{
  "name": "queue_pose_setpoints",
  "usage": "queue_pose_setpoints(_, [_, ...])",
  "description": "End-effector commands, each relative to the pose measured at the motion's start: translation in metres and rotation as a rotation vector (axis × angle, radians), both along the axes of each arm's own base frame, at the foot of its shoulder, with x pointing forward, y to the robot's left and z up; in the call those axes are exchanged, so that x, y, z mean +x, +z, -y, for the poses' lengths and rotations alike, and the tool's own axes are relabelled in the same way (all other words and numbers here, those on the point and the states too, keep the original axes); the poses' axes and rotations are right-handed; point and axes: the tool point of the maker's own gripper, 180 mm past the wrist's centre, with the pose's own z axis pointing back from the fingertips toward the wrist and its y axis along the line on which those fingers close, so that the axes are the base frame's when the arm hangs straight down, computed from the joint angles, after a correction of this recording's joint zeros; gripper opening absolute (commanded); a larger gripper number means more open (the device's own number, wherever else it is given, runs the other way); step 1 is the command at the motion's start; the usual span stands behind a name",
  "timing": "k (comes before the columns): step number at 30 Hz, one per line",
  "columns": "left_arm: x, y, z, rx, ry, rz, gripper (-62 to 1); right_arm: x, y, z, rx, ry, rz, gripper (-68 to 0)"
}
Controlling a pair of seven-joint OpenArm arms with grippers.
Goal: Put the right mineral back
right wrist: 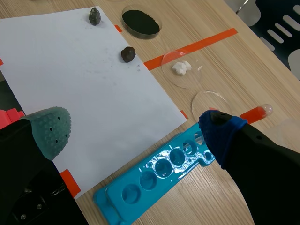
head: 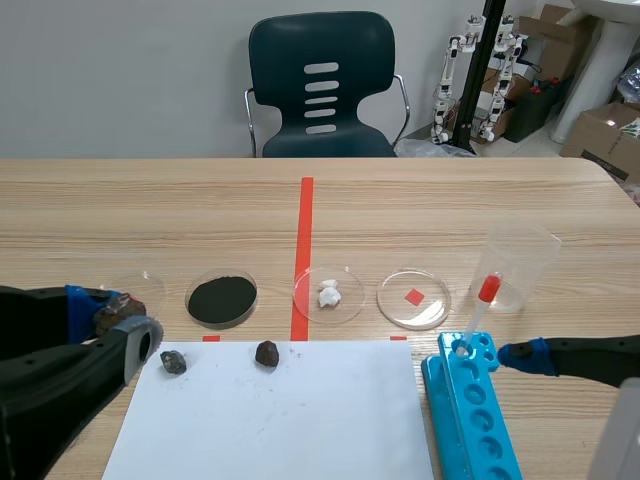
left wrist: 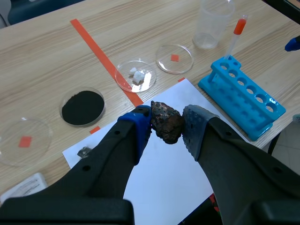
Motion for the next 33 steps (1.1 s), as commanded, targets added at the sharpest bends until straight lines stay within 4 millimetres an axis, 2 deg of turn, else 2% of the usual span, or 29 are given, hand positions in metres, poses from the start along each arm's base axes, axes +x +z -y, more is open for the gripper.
queue_pose_setpoints(1, [0.001,0.006,0.004,0.003,-0.012,0.036,-47.9,0.004,0.012,-0.004,0.027,0.002,0.035,-10.6])
queue_pose_setpoints(8, [0.01,-0.009,0.018,0.074,-0.064,-0.002,-47.9,0.004,0.012,-0.004,0.027,0.002,0.035,-10.6])
queue_pose_setpoints(15, [0.02,-0.039,0.03,0.127,-0.115,-0.058,-47.9,0.004,0.012,-0.004,0.027,0.002,0.035,-10.6])
queue_pose_setpoints(26, [0.023,-0.081,0.061,0.145,-0.237,-0.092,-47.9,0.004,0.012,-0.004,0.027,0.002,0.035,-10.6])
queue_pose_setpoints(33, [0.039,-0.101,0.073,0.14,-0.231,-0.104,-47.9,0.005,0.012,-0.004,0.028,0.002,0.034,-10.6])
